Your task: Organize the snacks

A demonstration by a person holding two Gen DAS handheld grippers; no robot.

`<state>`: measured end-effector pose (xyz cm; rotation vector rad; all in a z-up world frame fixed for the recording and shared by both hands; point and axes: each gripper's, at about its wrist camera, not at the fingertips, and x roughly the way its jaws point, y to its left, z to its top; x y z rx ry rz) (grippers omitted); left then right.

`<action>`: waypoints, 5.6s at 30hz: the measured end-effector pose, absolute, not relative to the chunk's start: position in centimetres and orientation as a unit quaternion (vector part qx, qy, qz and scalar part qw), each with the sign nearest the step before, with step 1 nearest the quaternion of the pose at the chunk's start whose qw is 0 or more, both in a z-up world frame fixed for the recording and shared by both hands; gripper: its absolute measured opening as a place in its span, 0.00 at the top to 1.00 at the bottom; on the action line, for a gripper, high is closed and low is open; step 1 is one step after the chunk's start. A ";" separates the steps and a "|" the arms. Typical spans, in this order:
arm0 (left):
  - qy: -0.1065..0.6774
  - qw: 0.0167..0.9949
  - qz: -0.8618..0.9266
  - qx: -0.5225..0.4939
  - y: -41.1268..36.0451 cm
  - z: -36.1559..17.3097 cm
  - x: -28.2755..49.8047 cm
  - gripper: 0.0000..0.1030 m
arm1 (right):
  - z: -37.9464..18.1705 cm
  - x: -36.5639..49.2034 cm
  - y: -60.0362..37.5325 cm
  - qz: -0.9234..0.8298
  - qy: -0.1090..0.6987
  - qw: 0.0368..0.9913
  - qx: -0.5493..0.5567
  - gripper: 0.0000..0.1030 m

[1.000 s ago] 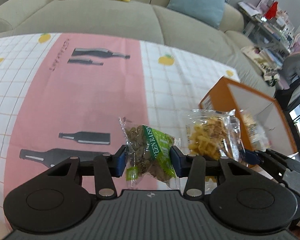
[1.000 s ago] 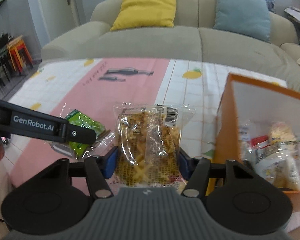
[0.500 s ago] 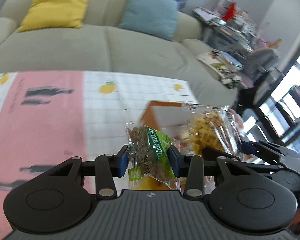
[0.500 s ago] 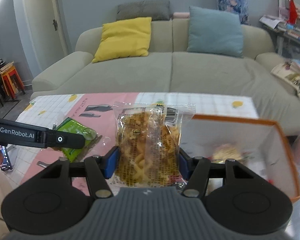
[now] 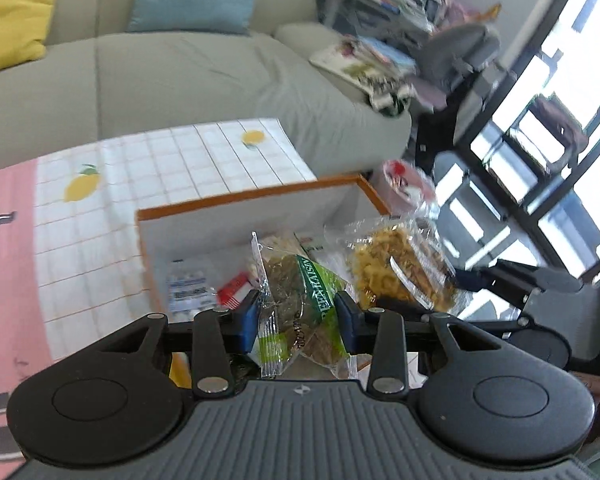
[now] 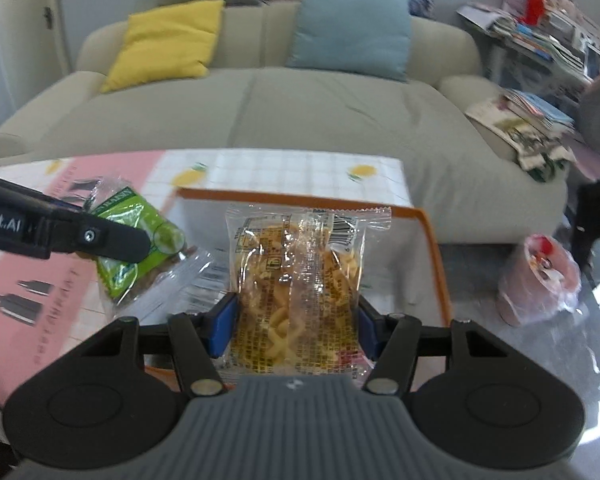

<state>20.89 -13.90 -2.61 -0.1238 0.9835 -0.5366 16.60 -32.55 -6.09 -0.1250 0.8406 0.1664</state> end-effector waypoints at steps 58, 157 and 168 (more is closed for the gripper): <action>0.345 0.906 -0.230 0.089 -13.5 4.1 18.1 0.14 | -1.7 15.6 -31.2 0.036 0.388 0.920 -0.030 0.03; 0.374 0.927 -0.035 0.005 0.4 0.0 2.4 0.00 | -3.9 -1.4 -17.0 -0.059 0.322 0.944 -0.033 0.03; 0.361 0.932 -0.036 0.006 0.3 0.3 2.0 0.00 | -3.9 -1.3 -17.0 -0.054 0.324 0.944 -0.035 0.03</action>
